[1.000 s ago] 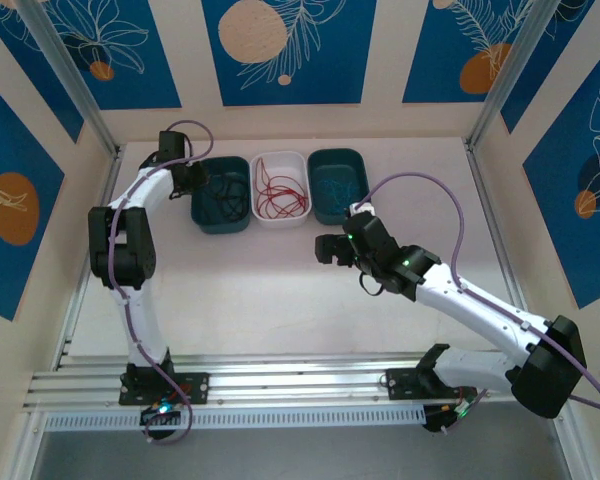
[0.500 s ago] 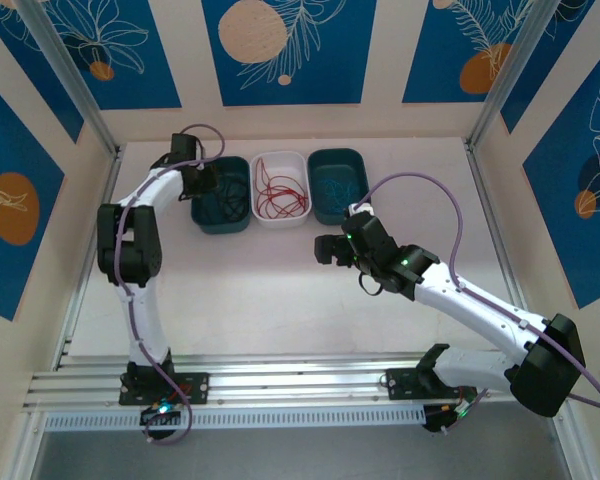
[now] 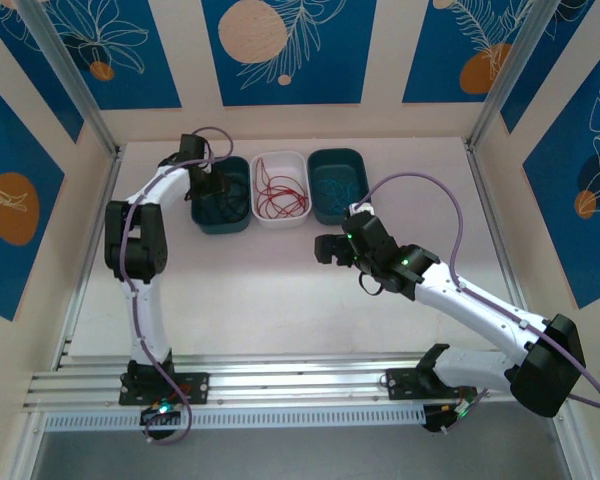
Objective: Untangle the cables
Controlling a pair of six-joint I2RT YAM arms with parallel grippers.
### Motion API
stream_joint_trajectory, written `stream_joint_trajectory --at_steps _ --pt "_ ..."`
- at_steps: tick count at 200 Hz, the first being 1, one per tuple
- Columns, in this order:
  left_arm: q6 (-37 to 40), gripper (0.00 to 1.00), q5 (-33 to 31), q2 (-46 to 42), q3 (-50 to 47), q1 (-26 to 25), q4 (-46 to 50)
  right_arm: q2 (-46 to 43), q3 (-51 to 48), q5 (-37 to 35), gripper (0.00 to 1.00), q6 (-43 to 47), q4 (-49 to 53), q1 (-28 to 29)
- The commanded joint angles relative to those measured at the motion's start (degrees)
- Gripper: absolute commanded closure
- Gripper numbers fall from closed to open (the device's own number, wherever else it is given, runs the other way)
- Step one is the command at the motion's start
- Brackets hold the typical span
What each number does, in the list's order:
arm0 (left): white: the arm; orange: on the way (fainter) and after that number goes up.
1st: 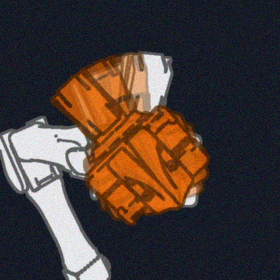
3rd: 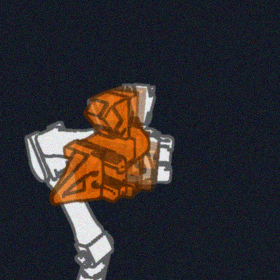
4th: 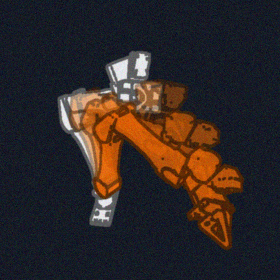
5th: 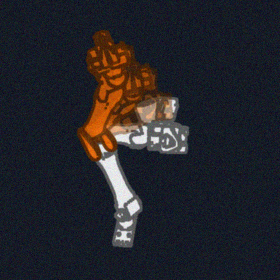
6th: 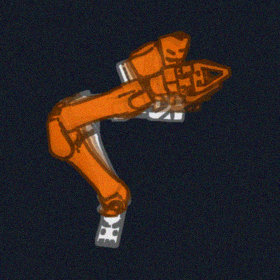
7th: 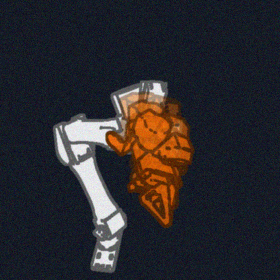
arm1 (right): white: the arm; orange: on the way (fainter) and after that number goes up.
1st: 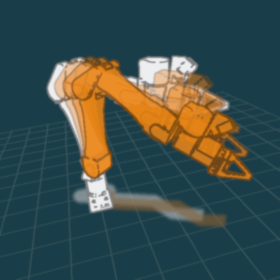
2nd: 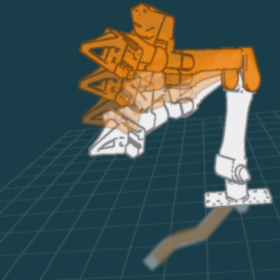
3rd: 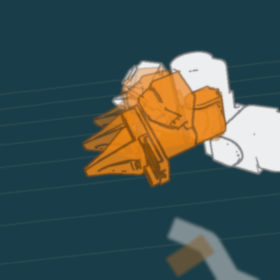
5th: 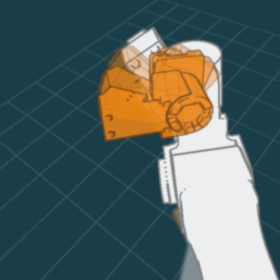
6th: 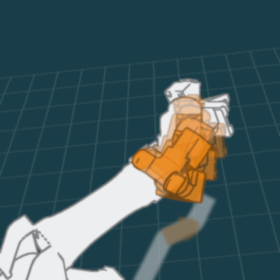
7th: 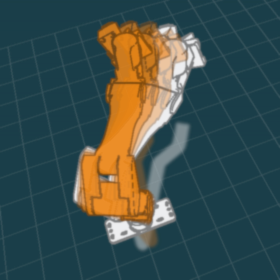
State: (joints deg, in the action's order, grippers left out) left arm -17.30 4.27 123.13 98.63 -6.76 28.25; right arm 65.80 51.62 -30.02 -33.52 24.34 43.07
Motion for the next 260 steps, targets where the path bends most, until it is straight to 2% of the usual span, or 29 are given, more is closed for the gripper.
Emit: stream_joint_trajectory --at_steps 1,52,88,125,163,186,226,260 --pt "1.56 0.32 -1.96 -7.71 1.03 -0.76 0.8 -1.46 -0.12 -0.91 0.01 0.68 -0.44 -0.44" --pt "3.06 0.0 -5.73 -19.32 -4.47 -0.82 -0.52 -3.4 1.2 -4.62 0.01 2.08 0.71 -0.7" --pt "3.07 0.0 -7.39 -32.44 -16.67 -0.78 -6.43 -4.71 2.67 -11.78 0.01 2.28 3.53 -2.64" --pt "2.99 0.0 -10.89 -50.39 -37.84 -0.76 -16.58 -4.71 1.4 -15.12 0.01 1.48 4.41 -8.98" --pt "3.92 0.0 -15.18 -67.82 -58.06 -0.73 -24.47 -6.91 -5.21 -15.74 0.01 7.45 -4.45 -15.87" --pt "5.61 0.0 -16.44 -76.03 -68.11 -0.64 -29.15 -9.01 -12.05 -15.12 0.01 15.73 -16.32 -18.39" --pt "10.62 0.0 -20.85 -82.66 -79.31 -0.62 -36.05 -12.36 -22.96 -10.68 0.01 23.15 -31.2 -23.0" --pt "16.52 0.0 -19.91 -81.39 -84.4 -0.25 -45.11 -14.11 -27.6 -4.3 0.01 21.95 -34.02 -29.96"
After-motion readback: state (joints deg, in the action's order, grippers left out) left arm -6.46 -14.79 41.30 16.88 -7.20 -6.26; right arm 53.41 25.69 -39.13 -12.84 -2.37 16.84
